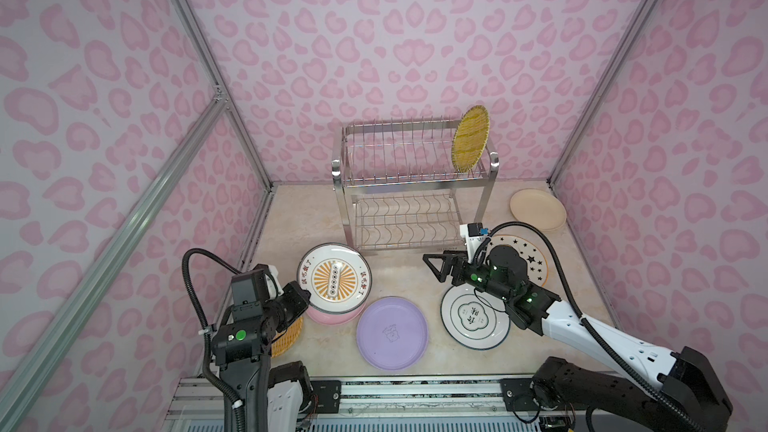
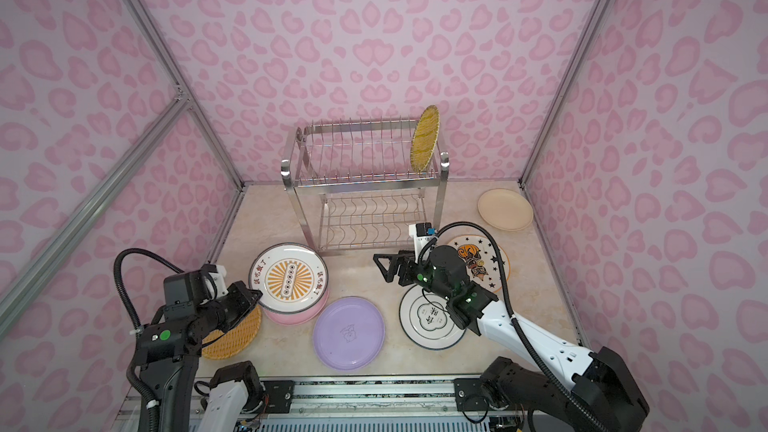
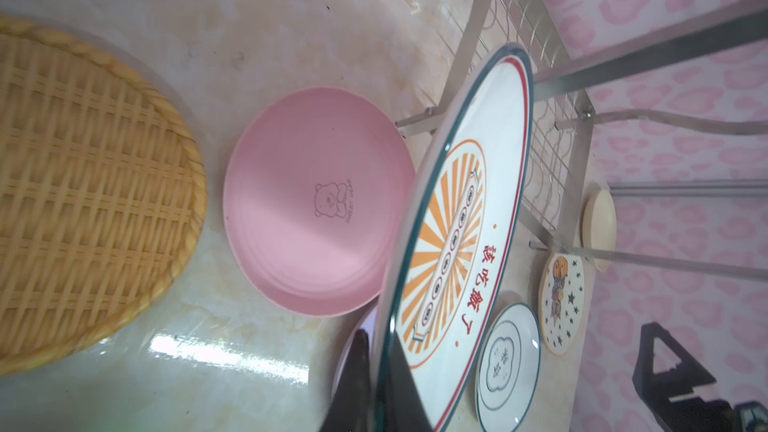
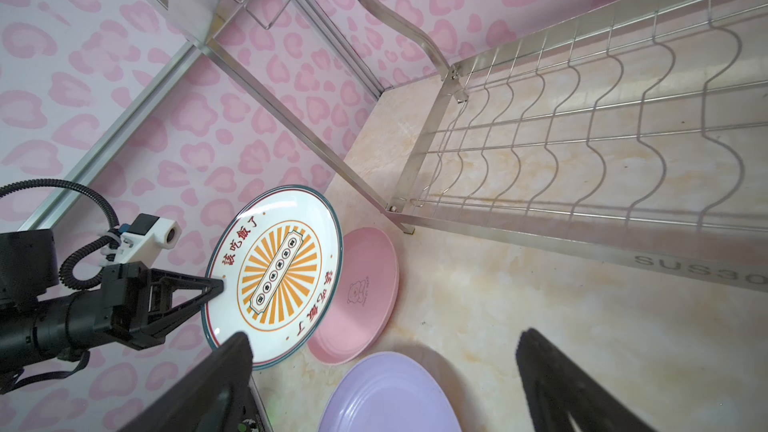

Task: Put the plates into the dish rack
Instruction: 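Lift the white sunburst plate upright with the left gripper toward the right gripper, then close the right gripper on the sunburst plate's rim while the left gripper holds it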

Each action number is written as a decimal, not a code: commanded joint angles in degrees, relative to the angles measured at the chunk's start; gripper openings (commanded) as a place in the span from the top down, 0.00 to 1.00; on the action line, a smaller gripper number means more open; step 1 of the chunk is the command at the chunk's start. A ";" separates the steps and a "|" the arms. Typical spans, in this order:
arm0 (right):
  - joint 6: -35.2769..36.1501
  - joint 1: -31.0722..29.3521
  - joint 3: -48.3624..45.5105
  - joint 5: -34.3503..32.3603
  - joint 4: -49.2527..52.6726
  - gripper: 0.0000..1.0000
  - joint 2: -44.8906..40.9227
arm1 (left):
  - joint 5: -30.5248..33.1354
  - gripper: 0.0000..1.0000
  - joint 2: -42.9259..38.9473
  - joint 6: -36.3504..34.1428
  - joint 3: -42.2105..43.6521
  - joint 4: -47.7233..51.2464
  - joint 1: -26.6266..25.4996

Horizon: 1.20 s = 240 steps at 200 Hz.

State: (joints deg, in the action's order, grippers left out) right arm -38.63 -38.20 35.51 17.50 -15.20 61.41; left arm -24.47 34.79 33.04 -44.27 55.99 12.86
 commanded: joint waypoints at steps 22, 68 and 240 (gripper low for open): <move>-1.59 3.60 -0.48 2.82 2.41 0.02 -2.36 | -9.00 0.96 -1.67 -0.26 1.12 -3.34 -3.11; -1.53 5.66 -0.44 4.46 6.50 0.03 -6.91 | -12.44 0.96 -2.00 6.48 3.01 -13.30 -11.81; -7.33 5.59 -0.23 6.00 11.08 0.31 -10.99 | -4.45 0.96 18.08 20.46 1.73 -52.50 -41.23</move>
State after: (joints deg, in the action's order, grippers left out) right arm -44.07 -32.58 35.44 23.92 -3.29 49.78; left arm -28.53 52.40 52.51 -41.74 10.22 -27.75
